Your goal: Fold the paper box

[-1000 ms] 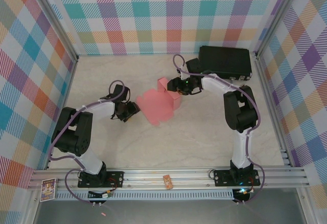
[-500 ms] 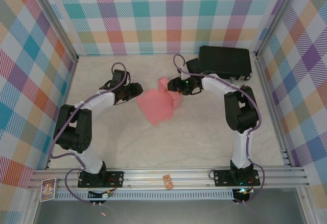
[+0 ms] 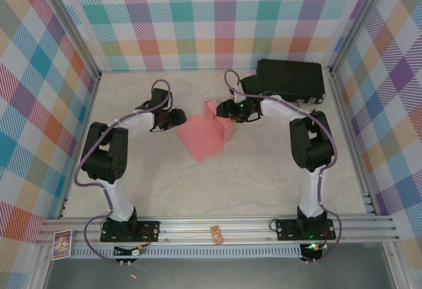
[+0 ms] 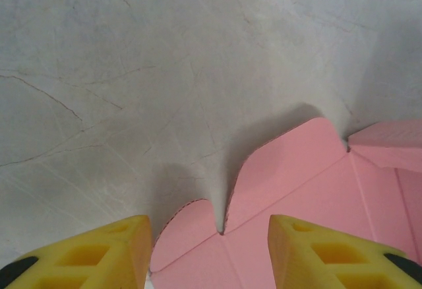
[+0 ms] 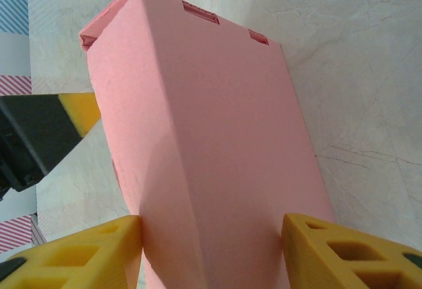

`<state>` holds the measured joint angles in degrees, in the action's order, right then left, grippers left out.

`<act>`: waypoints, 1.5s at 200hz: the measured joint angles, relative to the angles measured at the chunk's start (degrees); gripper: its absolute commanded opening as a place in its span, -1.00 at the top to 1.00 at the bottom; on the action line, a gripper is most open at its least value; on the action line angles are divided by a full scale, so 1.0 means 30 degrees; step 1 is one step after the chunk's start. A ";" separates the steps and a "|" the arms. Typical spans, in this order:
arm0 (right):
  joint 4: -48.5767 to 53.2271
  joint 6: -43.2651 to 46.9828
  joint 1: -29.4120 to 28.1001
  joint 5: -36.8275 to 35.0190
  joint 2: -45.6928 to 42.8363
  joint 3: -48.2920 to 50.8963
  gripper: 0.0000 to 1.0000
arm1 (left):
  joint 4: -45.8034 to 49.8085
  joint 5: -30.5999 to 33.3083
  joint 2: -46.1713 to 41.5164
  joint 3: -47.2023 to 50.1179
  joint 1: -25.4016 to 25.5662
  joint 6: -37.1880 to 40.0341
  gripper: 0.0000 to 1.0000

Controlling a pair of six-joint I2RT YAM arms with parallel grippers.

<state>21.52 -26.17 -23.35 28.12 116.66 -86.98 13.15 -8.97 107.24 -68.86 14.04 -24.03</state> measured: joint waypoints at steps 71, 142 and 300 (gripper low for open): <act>0.0007 0.0000 0.0000 0.0000 0.0000 0.0000 -0.13 | 0.0102 -0.0350 0.0743 -0.0131 0.0000 0.0882 0.11; 0.0044 0.0000 0.0197 0.0153 0.0000 0.0066 -0.13 | 0.0532 -0.0794 0.1158 -0.0430 -0.0036 0.1472 0.38; 0.0058 0.0000 0.0306 0.0350 0.0000 0.0109 -0.14 | 0.0736 -0.1698 0.1843 -0.0889 -0.0233 0.3038 0.63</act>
<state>21.69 -26.17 -22.44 29.17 116.66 -86.65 15.35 -14.06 112.77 -71.53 13.34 -14.92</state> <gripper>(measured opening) 0.570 0.224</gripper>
